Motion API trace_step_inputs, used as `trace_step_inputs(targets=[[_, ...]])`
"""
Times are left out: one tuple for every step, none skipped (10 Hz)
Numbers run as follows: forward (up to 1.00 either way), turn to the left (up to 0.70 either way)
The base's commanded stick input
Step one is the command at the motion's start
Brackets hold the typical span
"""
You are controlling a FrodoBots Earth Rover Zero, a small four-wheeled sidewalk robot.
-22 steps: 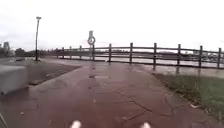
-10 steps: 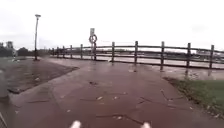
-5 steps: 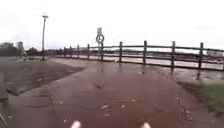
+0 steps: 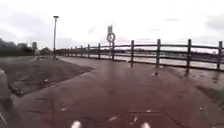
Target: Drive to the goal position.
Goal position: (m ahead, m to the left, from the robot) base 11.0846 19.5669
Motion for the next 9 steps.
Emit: trace_step_inputs(targets=[[0.50,0.50],[0.50,0.50],[0.50,0.50],[0.50,0.50],[0.50,0.50],[0.50,0.50],[0.50,0.50],[0.50,0.00],[0.50,0.00]])
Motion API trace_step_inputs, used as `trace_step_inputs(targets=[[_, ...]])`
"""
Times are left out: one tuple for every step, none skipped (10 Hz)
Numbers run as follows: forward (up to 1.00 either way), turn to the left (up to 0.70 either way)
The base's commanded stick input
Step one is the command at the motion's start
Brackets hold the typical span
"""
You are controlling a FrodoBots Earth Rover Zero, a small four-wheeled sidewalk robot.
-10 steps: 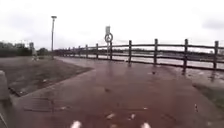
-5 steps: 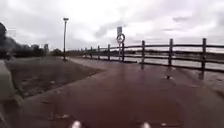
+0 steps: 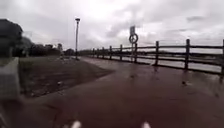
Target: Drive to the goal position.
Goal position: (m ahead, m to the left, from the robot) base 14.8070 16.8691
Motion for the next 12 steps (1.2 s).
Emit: trace_step_inputs(targets=[[0.50,0.00],[0.50,0.00],[0.50,0.00],[0.50,0.04],[0.50,0.02],[0.50,0.00],[0.50,0.02],[0.50,0.03],[0.50,0.00],[0.50,0.34],[0.50,0.50],[0.50,0.50]])
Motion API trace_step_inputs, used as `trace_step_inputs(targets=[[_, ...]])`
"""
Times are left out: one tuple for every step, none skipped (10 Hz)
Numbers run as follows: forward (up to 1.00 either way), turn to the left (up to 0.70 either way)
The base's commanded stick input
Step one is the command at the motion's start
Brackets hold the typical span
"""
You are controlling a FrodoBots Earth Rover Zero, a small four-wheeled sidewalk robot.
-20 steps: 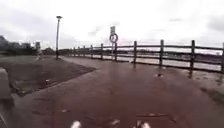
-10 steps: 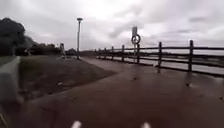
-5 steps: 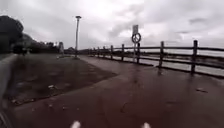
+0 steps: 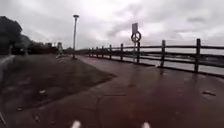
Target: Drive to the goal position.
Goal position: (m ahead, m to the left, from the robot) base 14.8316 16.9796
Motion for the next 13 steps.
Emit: trace_step_inputs(targets=[[0.50,0.50],[0.50,0.18],[0.50,0.00],[0.50,0.00],[0.50,0.03],[0.50,0.05],[0.50,0.01],[0.50,0.02],[0.50,-0.01],[0.50,-0.18],[0.50,-0.35],[0.50,-0.50],[0.50,-0.50]])
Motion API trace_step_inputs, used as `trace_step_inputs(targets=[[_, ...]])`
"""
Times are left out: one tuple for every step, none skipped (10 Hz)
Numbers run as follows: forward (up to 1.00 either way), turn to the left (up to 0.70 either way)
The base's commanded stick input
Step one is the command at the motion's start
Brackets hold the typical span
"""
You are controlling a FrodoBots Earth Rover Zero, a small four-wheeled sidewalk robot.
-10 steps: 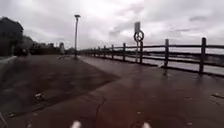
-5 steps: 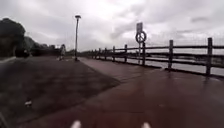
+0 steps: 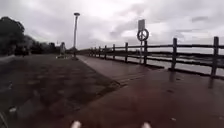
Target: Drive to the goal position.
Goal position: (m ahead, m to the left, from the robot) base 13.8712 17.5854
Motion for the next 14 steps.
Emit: trace_step_inputs(targets=[[0.50,-0.50],[0.50,-0.50],[0.50,-0.50],[0.50,-0.50],[0.50,-0.50],[0.50,-0.50],[0.50,-0.50],[0.50,-0.50],[0.50,-0.50],[0.50,-0.50],[0.50,-0.50],[0.50,-0.50],[0.50,-0.50],[0.50,-0.35]])
